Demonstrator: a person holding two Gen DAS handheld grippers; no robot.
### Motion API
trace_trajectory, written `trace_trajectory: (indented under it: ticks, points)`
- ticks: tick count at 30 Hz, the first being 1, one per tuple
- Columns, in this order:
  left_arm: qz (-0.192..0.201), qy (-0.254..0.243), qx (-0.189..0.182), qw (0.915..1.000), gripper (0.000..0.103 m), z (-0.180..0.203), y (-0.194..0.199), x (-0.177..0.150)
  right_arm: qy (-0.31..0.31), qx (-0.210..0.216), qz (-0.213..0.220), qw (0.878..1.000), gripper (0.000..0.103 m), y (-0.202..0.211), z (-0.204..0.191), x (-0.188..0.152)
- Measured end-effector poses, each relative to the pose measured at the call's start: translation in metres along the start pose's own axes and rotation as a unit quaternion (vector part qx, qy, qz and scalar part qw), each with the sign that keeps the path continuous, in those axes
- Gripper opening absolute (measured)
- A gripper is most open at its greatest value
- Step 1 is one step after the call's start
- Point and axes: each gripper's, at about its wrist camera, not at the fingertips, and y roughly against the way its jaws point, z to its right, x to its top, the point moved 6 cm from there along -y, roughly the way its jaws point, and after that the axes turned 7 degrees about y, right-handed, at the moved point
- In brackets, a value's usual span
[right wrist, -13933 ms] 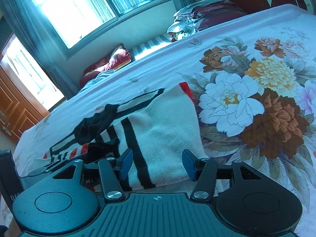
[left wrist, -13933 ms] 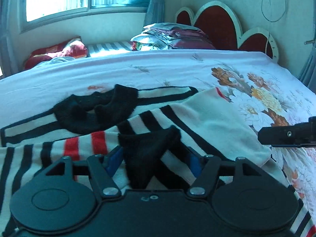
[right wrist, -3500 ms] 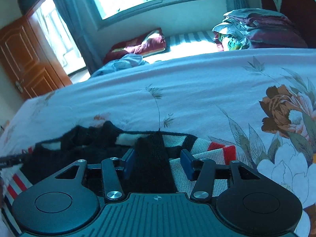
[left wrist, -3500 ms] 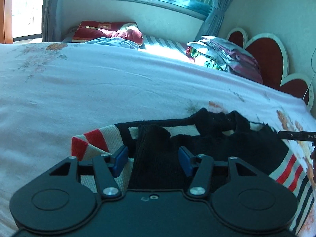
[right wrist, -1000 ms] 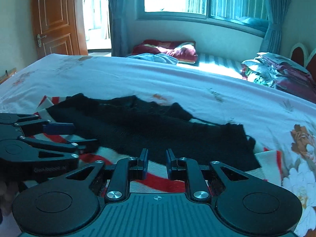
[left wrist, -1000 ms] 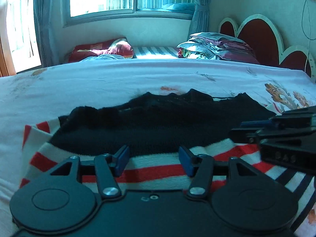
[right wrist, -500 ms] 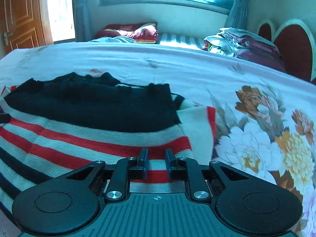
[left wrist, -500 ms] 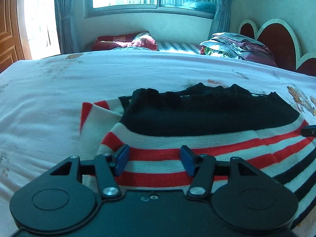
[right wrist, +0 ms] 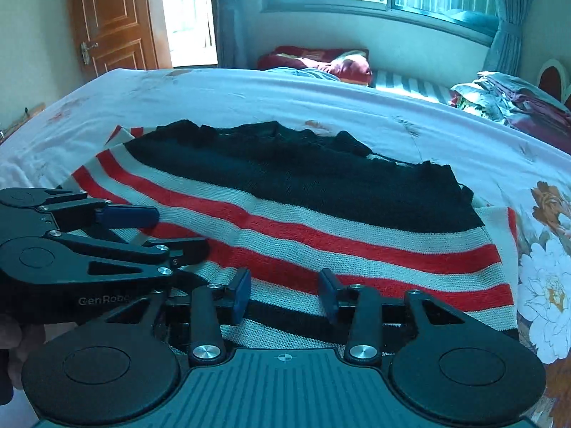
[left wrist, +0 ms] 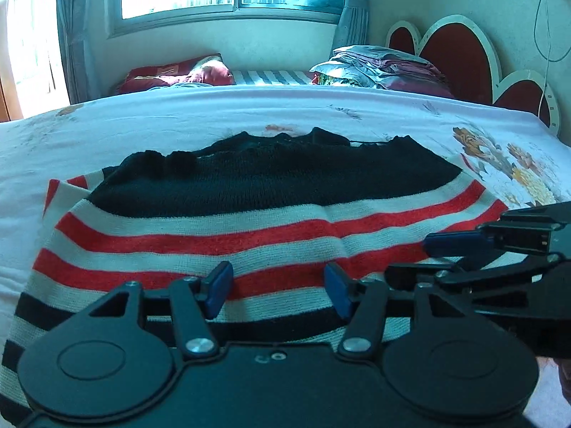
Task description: Fold small clothes
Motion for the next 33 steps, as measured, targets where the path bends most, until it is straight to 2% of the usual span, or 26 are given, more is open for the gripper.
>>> trace_trajectory:
  ticks: [2, 3, 4, 6, 11, 14, 15, 18, 21, 25, 26, 27, 28, 33]
  points:
    - [-0.002, -0.003, 0.001, 1.0000, 0.056, -0.002, 0.003, 0.000, -0.007, 0.005, 0.003, 1.000, 0.044, 0.002, 0.002, -0.002]
    - [-0.001, -0.004, 0.002, 1.0000, 0.056, -0.002, 0.006, 0.000, -0.009, 0.008, 0.003, 1.000, 0.040, 0.005, 0.004, -0.001]
    - [-0.001, -0.004, 0.001, 1.0000, 0.055, -0.003, 0.008, -0.001, -0.008, 0.010, 0.006, 1.000, 0.033, 0.008, 0.004, -0.001]
    - [0.002, -0.005, 0.001, 1.0000, 0.054, -0.002, 0.009, -0.006, 0.002, 0.010, 0.003, 1.000, 0.011, 0.010, 0.000, -0.003]
    - [-0.002, -0.011, 0.011, 0.9999, 0.057, -0.004, 0.009, -0.007, 0.008, -0.002, -0.020, 1.000, 0.009, 0.006, 0.002, -0.006]
    - [0.001, -0.007, 0.025, 0.9997, 0.058, -0.024, 0.014, -0.007, -0.012, -0.040, -0.027, 0.999, 0.008, 0.013, 0.029, -0.011]
    - [0.001, -0.005, 0.031, 0.9995, 0.057, -0.032, 0.017, -0.008, -0.026, -0.049, -0.029, 0.998, 0.002, 0.017, 0.042, -0.016]
    - [0.000, 0.013, 0.055, 0.9984, 0.058, -0.065, 0.026, -0.014, -0.049, -0.100, -0.047, 0.993, 0.002, 0.031, 0.082, -0.038]
    - [0.003, 0.023, 0.060, 0.9979, 0.057, -0.083, 0.034, -0.016, -0.081, -0.092, -0.044, 0.991, 0.000, 0.044, 0.108, -0.055]
    - [0.003, 0.030, 0.070, 0.9971, 0.054, -0.077, 0.042, -0.014, -0.066, -0.114, -0.045, 0.990, 0.000, 0.053, 0.098, -0.047]
    - [0.008, 0.036, 0.064, 0.9972, 0.054, -0.072, 0.048, -0.013, -0.067, -0.111, -0.034, 0.991, 0.009, 0.059, 0.087, -0.042]
    - [0.012, 0.039, 0.048, 0.9980, 0.054, -0.064, 0.054, -0.014, -0.066, -0.093, -0.019, 0.993, 0.026, 0.065, 0.077, -0.038]
    - [0.015, 0.036, 0.031, 0.9987, 0.054, -0.053, 0.060, -0.016, -0.061, -0.067, -0.004, 0.996, 0.030, 0.070, 0.059, -0.033]
    - [0.001, 0.046, -0.017, 0.9988, 0.052, -0.015, 0.063, -0.032, -0.021, 0.021, 0.012, 0.999, 0.027, 0.066, -0.016, -0.026]
